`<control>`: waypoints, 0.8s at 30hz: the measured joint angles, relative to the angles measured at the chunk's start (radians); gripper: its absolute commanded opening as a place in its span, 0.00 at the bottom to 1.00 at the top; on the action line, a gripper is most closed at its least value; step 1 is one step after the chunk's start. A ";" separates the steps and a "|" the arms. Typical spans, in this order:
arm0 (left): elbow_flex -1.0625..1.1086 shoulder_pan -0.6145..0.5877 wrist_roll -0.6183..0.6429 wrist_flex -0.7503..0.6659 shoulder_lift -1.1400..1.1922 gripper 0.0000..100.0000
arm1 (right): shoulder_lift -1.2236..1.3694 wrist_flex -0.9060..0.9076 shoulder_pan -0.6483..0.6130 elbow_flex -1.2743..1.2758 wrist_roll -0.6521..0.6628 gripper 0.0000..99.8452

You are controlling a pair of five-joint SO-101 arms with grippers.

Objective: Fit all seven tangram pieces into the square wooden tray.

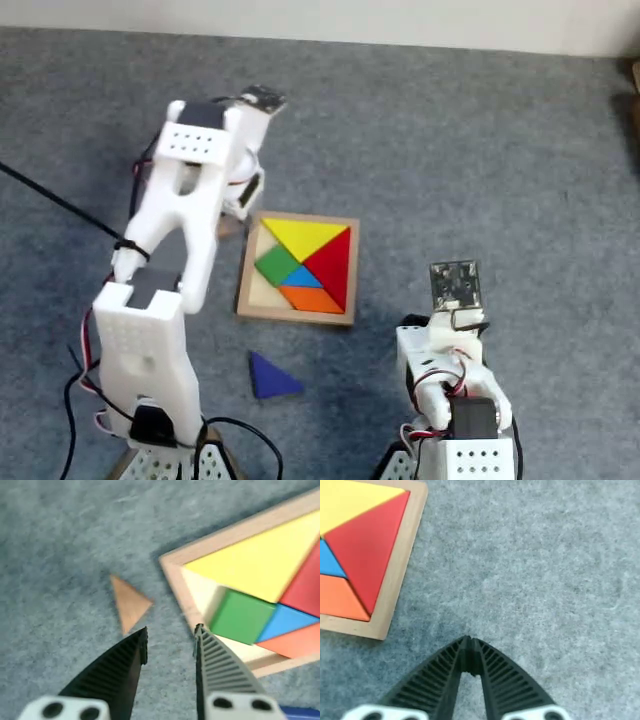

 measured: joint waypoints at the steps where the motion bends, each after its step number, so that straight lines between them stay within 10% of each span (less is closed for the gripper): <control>1: 0.000 -0.017 0.000 0.000 0.003 0.24 | 0.000 0.000 0.000 0.000 0.000 0.01; 24: -0.009 -0.135 0.000 -0.133 0.241 0.18 | 0.000 0.000 0.000 0.000 0.000 0.01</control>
